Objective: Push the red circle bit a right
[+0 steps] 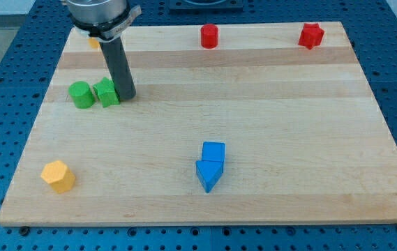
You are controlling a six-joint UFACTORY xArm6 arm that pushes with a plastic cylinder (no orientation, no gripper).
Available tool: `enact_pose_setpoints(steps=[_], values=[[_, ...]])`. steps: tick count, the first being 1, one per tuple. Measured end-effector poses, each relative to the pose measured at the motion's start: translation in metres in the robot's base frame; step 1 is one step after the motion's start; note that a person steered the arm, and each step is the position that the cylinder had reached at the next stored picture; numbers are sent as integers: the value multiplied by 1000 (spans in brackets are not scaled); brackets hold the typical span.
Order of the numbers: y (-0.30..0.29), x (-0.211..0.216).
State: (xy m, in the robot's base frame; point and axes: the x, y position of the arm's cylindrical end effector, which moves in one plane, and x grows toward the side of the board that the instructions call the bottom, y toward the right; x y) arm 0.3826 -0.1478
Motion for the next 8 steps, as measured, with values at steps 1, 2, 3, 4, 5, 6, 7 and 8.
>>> enact_pose_setpoints(steps=[1, 2, 3, 4, 5, 6, 7, 8], values=[[0, -34], [1, -66], [7, -101], [17, -136], [38, -151], [70, -152], [102, -152], [134, -152]])
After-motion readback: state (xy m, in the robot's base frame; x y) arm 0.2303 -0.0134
